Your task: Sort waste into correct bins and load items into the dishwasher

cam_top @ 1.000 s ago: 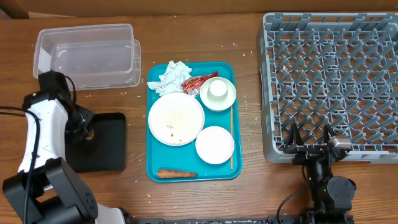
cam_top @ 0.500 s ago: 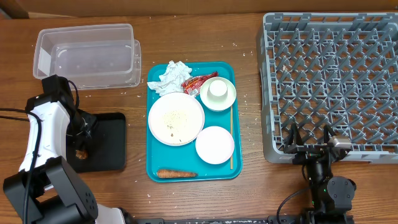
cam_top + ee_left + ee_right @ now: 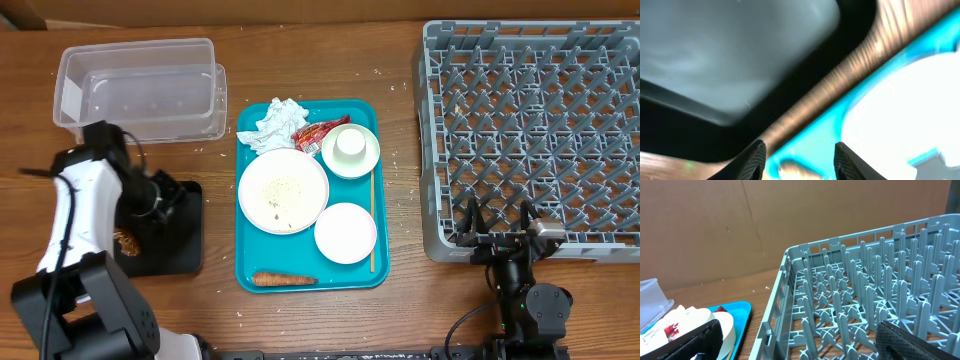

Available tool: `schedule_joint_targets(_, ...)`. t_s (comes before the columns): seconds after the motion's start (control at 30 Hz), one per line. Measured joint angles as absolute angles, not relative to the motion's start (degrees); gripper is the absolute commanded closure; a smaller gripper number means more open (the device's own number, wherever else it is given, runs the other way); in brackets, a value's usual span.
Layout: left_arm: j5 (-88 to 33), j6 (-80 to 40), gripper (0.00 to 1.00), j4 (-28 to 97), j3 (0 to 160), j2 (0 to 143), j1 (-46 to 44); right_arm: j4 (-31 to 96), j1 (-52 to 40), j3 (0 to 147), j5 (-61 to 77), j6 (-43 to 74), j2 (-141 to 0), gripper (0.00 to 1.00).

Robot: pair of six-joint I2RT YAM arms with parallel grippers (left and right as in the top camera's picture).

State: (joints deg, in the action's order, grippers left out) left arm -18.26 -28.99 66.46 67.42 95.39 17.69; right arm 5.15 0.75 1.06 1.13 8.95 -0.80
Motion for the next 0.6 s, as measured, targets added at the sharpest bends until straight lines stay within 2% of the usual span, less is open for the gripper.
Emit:
schedule_joint_targets(0.33, -22.06, -23.38, 0.51, 59.35, 67.48, 95.39, 2.66, 5.13, 0.75, 1.06, 1.1, 8.95, -0.8, 0.0)
schedule_joint_targets(0.6, -17.37, -20.73, 0.38, 48.53, 67.55, 95.39, -10.74, 5.15, 0.75, 1.06, 1.1, 8.95, -0.8, 0.0)
